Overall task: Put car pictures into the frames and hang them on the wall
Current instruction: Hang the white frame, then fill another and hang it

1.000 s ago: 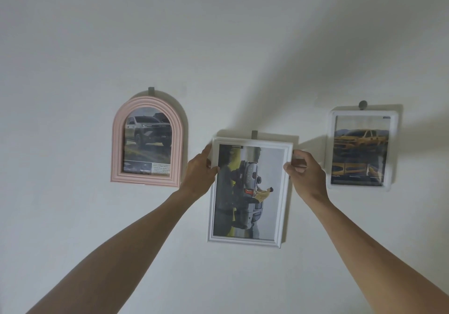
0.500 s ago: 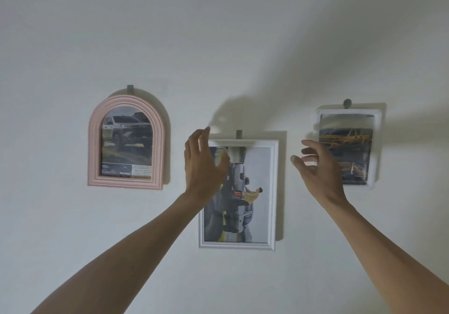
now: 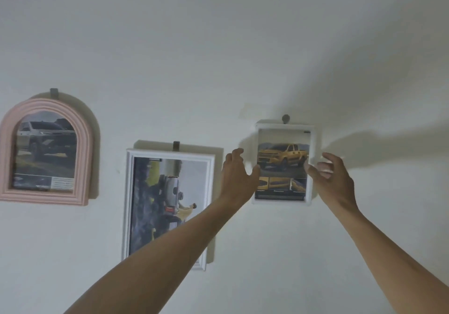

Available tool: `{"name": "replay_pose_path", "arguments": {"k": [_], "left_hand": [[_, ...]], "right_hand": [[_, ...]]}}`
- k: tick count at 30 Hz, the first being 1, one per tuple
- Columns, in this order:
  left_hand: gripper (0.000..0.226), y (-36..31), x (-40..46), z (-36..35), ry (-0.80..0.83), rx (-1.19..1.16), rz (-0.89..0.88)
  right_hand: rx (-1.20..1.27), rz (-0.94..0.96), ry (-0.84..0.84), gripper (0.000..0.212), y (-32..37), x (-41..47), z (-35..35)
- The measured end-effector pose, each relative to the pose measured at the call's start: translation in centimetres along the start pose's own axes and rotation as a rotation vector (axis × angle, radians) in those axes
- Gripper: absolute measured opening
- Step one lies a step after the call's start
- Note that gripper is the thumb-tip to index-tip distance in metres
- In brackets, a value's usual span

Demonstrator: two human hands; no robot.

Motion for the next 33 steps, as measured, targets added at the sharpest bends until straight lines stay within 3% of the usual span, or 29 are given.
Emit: {"name": "replay_pose_path", "arguments": {"k": [4,9,14,25,33], "left_hand": [[0.050,-0.4,0.8,-1.8,-0.027,-0.043,0.111],[0.037,-0.4,1.4,-2.4,-0.068,-0.016,0.143],[0.009,-1.1,1.6,-1.8,-0.103,0.028,0.133],[0.020,-2.1,-0.6,1.8,-0.119,-0.118,0.109],[0.028,1.5,-6.0,8.0,-0.037,-0.082,0.164]], "right_hand": [[0.023,0.000,0.112,0.047,-1.4,0.6,0.0],[0.003,0.053,0.117,0.030,-2.1,1.4,0.0],[0.028,0.080,0.132,0.031,-1.9,1.3,0.4],[0.037,0.128,0.127,0.034,1.2,-1.2,1.1],[0.111,0.038,0.225,0.036,3.2,-7.4,-2.9]]}}
Point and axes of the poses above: each hand's wrist, its own x-axis towards the middle knuckle, its own z-axis out of the back of the hand, y = z × x, the point moved 2 cm from there along x, towards the middle knuckle, and after that the axes turned 8 degrees about y, right-handed, at the moved point
